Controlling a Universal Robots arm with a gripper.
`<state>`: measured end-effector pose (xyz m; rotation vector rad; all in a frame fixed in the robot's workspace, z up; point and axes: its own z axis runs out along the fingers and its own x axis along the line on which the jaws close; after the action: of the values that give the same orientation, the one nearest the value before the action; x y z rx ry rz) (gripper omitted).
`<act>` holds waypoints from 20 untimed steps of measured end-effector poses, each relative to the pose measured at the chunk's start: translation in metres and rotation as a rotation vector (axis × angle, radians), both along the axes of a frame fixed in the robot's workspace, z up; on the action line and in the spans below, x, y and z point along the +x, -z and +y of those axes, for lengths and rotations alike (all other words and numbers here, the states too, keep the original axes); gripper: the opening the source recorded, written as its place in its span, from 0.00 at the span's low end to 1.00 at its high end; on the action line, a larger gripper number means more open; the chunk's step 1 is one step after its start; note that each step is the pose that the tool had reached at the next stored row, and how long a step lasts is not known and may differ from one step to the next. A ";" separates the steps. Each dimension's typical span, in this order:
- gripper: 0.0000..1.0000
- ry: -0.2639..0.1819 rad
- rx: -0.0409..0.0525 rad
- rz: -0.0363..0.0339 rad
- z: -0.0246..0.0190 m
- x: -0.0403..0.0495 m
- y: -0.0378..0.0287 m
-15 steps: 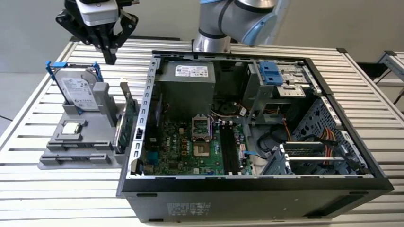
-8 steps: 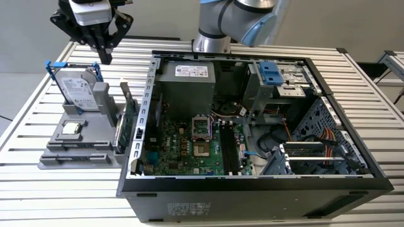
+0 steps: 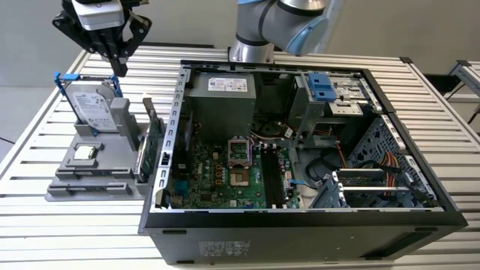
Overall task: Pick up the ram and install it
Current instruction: 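Reach for the ram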
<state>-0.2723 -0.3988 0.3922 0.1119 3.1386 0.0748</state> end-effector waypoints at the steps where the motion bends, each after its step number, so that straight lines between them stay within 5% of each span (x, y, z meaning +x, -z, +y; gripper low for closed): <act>1: 0.00 0.000 0.0000 0.0001 0.0000 -0.0009 0.0000; 20: 0.00 -0.025 0.0000 0.0002 0.0000 -0.0189 0.0009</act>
<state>-0.2912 -0.3988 0.3914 0.0727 3.1406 0.0748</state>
